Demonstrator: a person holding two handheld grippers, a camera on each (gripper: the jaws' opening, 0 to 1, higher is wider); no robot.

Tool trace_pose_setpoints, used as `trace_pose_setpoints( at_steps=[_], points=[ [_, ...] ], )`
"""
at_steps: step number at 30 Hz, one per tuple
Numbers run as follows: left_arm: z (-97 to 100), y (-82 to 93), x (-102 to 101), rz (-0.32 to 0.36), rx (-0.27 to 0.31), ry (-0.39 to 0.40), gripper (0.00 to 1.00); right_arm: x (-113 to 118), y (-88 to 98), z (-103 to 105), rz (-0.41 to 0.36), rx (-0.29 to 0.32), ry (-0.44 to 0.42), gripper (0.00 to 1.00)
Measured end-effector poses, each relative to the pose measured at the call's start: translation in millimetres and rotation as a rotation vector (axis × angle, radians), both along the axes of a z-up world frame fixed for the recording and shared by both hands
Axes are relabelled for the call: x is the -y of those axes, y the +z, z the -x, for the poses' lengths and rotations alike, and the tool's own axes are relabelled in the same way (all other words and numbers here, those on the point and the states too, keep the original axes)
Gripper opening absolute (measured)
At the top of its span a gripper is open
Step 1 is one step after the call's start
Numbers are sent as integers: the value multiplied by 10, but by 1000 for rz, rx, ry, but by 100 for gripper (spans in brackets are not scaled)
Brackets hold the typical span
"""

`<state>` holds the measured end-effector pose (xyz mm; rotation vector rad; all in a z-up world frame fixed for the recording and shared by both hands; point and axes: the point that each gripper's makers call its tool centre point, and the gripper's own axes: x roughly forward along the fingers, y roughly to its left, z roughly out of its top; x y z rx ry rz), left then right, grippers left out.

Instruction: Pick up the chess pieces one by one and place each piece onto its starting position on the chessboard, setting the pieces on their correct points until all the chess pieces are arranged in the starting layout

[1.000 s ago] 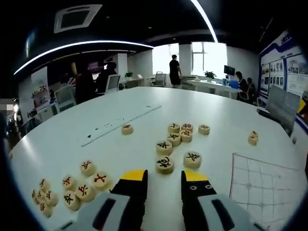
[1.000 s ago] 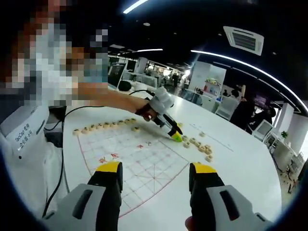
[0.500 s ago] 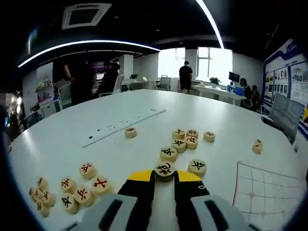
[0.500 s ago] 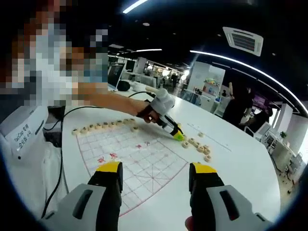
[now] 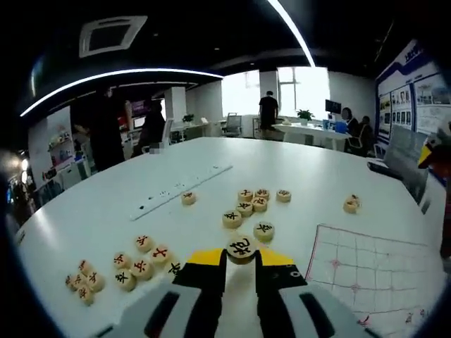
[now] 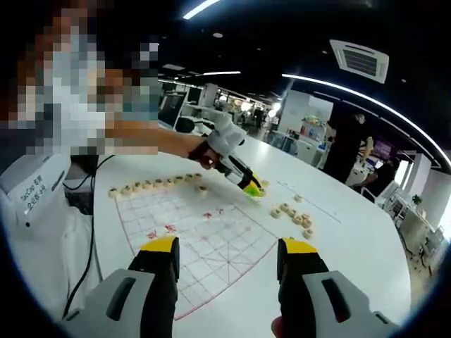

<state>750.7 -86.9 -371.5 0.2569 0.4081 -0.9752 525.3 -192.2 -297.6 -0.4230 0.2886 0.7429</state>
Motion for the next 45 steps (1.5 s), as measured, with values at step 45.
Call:
trace_pose_setpoints(
  at_steps=[45],
  points=[
    [2737,-217,-836,-155,-63,-568,19,-136,-98,32,25,-20,41,57]
  ],
)
